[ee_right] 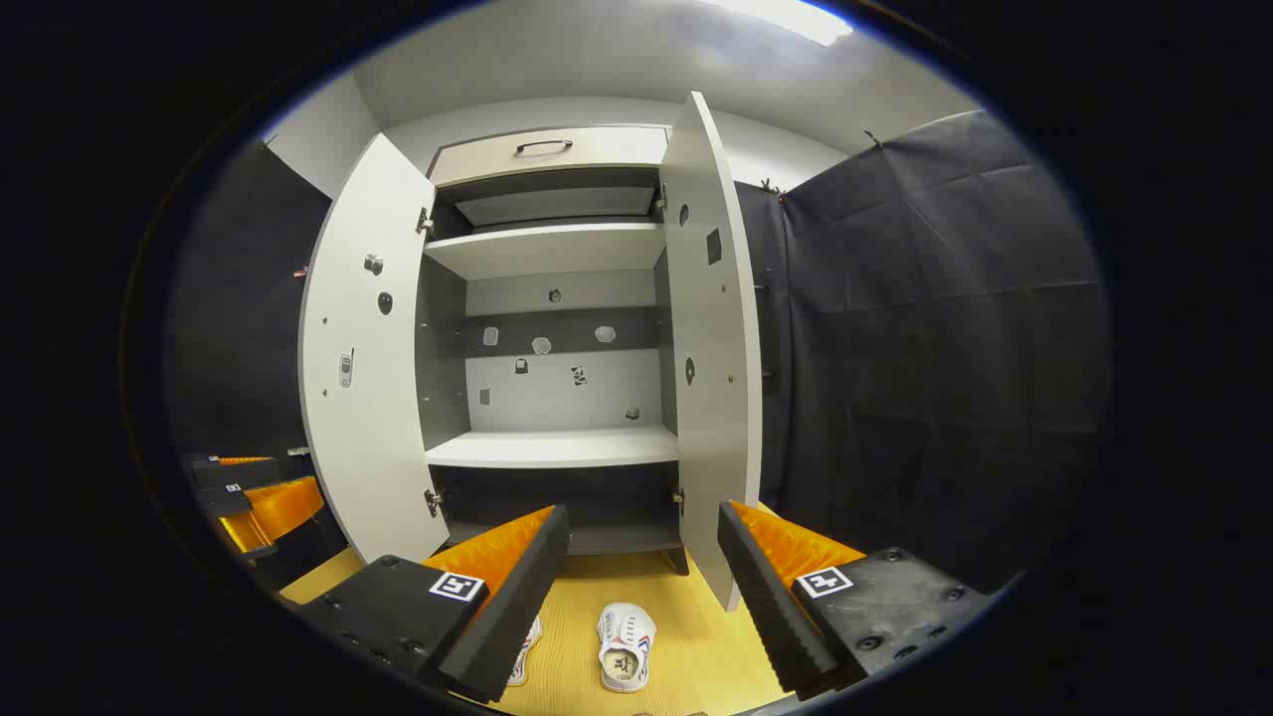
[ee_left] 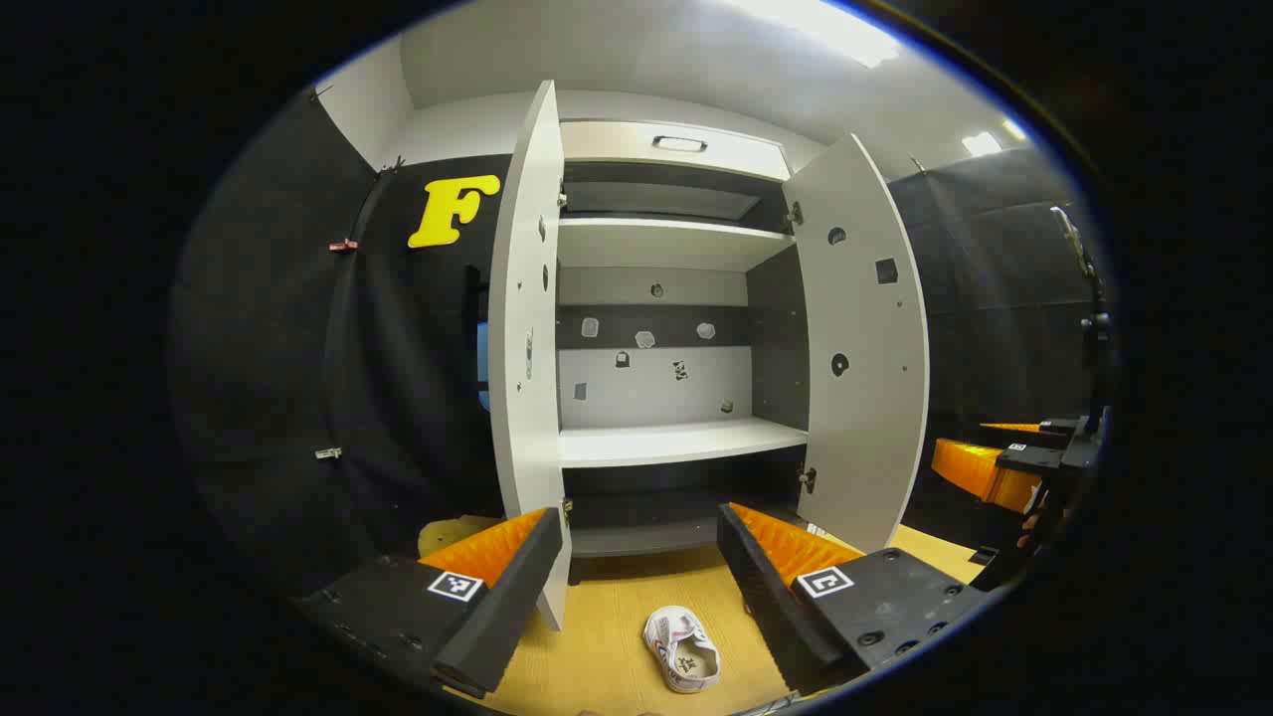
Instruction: Grab one shoe with the right hand and put it into the shoe cabinet, grab the other shoe with the left hand and put it into the shoe cabinet; then close the right door with the right hand and the left door with the left hand.
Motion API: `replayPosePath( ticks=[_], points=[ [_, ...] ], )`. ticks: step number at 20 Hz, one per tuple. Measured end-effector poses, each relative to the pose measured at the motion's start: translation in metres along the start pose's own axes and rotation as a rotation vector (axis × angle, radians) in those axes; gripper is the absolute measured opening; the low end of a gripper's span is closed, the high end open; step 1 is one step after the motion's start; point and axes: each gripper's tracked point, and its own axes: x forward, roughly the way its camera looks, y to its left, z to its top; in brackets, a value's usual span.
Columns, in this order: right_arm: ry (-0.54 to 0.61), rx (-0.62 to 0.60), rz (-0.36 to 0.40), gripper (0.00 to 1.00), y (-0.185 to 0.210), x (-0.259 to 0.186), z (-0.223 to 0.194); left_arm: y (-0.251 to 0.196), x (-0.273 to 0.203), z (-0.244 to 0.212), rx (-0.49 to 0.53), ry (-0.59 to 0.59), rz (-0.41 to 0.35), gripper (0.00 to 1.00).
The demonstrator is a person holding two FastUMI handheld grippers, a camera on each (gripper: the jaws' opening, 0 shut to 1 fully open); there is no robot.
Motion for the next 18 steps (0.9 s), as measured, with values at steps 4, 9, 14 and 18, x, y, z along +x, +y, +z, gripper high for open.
replayPosePath(
  ticks=[4,9,14,18],
  points=[
    [0.014,-0.001,-0.005,0.98,0.001,-0.003,-0.005,0.005,-0.001,-0.004,0.007,0.005,0.001,0.99],
    [0.024,-0.017,-0.008,0.98,0.0,-0.01,-0.009,0.005,0.001,-0.008,0.005,0.016,-0.011,0.99],
    [0.08,0.0,-0.018,0.98,0.003,-0.01,-0.028,0.008,-0.002,-0.012,0.0,0.018,-0.008,0.99],
    [0.14,-0.037,-0.005,0.98,0.01,-0.009,-0.048,0.013,-0.001,-0.018,0.01,0.028,-0.002,0.99]
  ],
)
